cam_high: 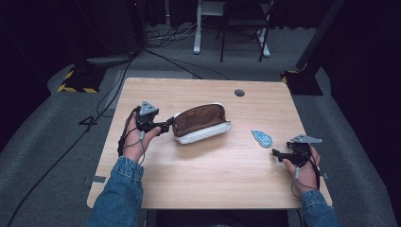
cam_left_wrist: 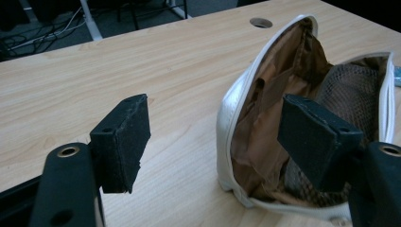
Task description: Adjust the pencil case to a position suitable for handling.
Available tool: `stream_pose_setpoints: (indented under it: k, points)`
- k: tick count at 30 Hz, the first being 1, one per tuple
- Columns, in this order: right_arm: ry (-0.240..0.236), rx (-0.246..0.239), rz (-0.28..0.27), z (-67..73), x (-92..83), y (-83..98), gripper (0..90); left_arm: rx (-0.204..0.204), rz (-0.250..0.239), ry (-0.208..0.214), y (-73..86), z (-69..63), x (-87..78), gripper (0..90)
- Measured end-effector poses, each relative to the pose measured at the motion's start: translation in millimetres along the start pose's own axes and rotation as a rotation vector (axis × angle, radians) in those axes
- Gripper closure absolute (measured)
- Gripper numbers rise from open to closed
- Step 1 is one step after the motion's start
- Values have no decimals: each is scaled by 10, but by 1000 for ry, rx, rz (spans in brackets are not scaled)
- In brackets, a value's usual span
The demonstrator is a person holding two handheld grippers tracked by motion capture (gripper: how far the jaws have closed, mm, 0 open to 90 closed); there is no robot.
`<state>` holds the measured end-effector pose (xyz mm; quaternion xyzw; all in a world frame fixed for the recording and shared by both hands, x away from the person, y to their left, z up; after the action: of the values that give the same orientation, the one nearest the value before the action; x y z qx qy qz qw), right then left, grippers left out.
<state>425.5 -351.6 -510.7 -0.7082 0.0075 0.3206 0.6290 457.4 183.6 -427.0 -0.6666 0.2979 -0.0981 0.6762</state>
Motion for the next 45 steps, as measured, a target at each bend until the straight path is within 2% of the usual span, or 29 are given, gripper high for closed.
stream_pose_setpoints:
  k: [5, 8, 13, 16, 20, 28, 35, 42, 45]
  points:
    - [0, 0, 0, 0, 0, 0, 210, -1, -16, 18, 26, -4, 150, 261]
    - [0, 0, 0, 0, 0, 0, 210, 25, -1, 28, 55, 10, 259, 260]
    - [0, 0, 0, 0, 0, 0, 210, 42, 28, 49, 119, -12, 390, 256]
    - [0, 0, 0, 0, 0, 0, 210, 37, 38, 54, 148, -19, 452, 263]
    - [0, 0, 0, 0, 0, 0, 210, 33, 54, 82, 208, -24, 541, 288]
    - [0, 0, 1, 0, 0, 0, 211, -17, 87, 118, 323, 18, 702, 330]
    - [0, -1, 0, -1, 0, 0, 211, -28, 115, 158, 398, 17, 770, 439]
    - [-3, -2, -1, 1, -1, 0, 217, -34, 130, 211, 441, 16, 802, 645]
    - [-4, -2, -1, 1, -1, 0, 219, -40, 132, 210, 448, 27, 803, 693]
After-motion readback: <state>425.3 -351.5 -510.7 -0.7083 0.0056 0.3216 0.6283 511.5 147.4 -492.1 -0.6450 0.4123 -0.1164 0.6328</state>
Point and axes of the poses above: each handheld gripper's, and its own axes: x roughly forward along the jaws, y roughly out of its underside, z roughly to its left, the point moved 1 cm from there along x, roughly forward along the jaws, and after that the axes turned 14 degrees about -z, right-handed, at the moved point
